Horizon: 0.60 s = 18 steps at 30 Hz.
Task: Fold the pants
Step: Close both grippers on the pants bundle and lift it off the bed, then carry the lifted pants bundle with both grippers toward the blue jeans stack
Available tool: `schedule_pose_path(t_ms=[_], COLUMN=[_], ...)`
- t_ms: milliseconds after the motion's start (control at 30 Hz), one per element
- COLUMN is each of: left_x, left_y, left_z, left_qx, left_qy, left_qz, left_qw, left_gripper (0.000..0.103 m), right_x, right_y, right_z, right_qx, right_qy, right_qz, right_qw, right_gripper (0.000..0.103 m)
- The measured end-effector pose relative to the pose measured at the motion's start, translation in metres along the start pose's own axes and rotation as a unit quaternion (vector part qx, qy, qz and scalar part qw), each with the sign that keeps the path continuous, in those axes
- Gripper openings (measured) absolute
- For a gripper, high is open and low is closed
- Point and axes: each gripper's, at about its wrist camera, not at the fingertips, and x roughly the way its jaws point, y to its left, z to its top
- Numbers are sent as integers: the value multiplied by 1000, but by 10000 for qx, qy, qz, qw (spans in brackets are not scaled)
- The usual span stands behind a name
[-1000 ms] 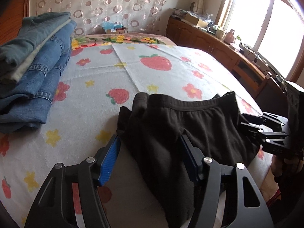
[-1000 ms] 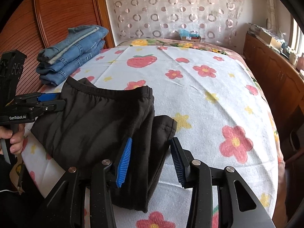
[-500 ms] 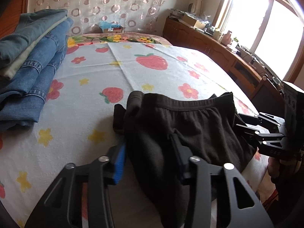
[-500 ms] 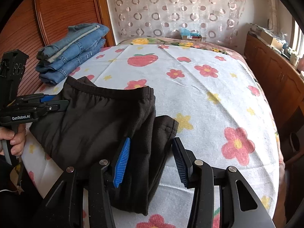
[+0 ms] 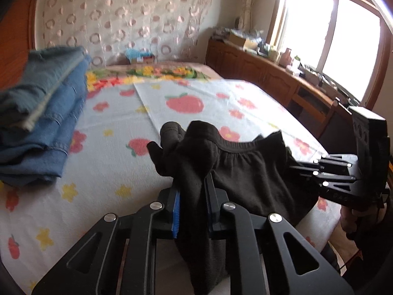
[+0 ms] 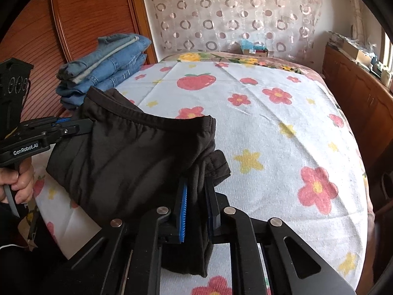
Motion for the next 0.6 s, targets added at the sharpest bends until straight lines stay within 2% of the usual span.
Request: schedule_pose_path(t_ms=[200,600], left_x=[-20,-46], left_y=[-8,-8], left_z=[9,28], left_qx=[101,210], left_qy=[-326,-682], left_qz=[106,242], left_qw=[9994,9972], left_gripper=[17,17], right_x=[-17,-41], right_y=[10,28], right_z=[1,17], right_qx=[-82,-343], right_qy=[-288,-727], right_qz=[41,74], right_qw=[9995,9967], right_gripper=[10,10])
